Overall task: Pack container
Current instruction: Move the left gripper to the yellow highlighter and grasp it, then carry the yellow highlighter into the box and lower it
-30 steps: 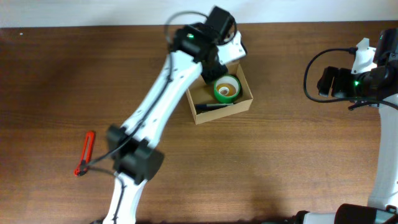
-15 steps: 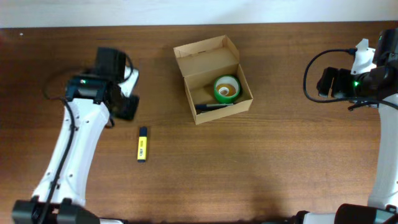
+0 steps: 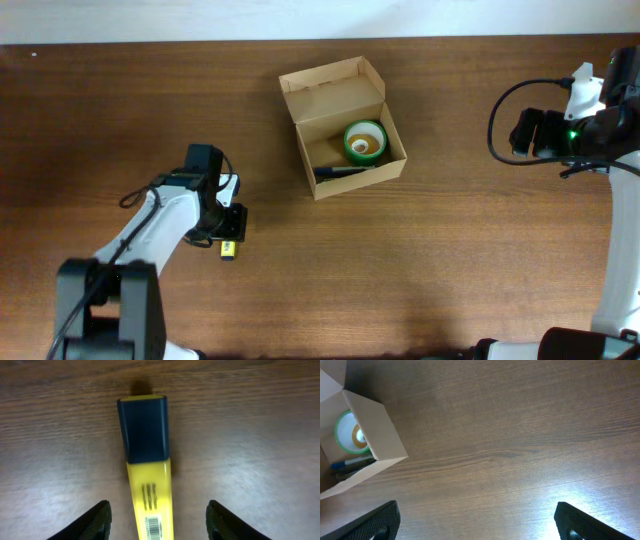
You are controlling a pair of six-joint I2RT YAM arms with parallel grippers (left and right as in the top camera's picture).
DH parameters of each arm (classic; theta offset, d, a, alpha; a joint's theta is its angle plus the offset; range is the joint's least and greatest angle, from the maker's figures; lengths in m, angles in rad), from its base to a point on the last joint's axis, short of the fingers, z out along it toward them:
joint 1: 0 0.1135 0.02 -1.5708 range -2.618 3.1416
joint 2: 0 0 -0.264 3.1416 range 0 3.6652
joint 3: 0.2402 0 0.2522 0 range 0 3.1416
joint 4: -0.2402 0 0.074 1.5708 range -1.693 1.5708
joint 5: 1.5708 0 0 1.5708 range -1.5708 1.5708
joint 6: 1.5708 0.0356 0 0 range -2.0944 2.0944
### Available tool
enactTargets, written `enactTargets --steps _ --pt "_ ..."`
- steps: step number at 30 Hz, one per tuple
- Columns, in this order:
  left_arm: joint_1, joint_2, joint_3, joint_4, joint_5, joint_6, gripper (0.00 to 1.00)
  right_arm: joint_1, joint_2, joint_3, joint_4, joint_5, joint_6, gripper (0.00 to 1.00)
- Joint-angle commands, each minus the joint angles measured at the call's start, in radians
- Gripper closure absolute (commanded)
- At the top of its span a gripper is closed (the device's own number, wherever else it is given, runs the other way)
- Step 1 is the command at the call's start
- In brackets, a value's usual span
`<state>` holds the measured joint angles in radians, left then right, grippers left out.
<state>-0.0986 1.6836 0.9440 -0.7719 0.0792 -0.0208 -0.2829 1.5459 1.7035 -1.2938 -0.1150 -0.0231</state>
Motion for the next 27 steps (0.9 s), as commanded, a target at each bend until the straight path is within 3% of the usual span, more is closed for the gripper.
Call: enactTargets --steps 1,6,9,22,23,25,27 --pt "0.002 0.051 -0.010 0.026 0.010 -0.013 0.40 -0.005 0.003 -0.001 0.000 -0.006 0.005 0.01" --pt "0.002 0.085 -0.010 0.062 0.003 -0.013 0.41 -0.006 0.003 -0.001 0.002 -0.005 0.005 0.01" --pt "0.002 0.102 -0.010 0.062 0.002 -0.013 0.54 -0.006 0.003 -0.001 0.011 -0.005 0.005 0.01" --pt "0.001 0.151 -0.010 0.053 -0.069 -0.001 0.55 -0.006 0.003 -0.001 0.016 -0.005 0.005 0.01" --pt "0.001 0.151 -0.010 0.053 -0.074 -0.001 0.59 -0.005 0.003 -0.001 0.016 -0.006 0.005 0.01" --pt "0.001 0.151 -0.010 0.053 -0.076 -0.001 0.76 -0.005 0.003 -0.001 0.016 -0.006 0.005 0.01" --pt "0.001 0.151 -0.010 0.053 -0.076 -0.002 0.81 -0.005 0.003 -0.001 0.016 -0.006 0.005 0.01"
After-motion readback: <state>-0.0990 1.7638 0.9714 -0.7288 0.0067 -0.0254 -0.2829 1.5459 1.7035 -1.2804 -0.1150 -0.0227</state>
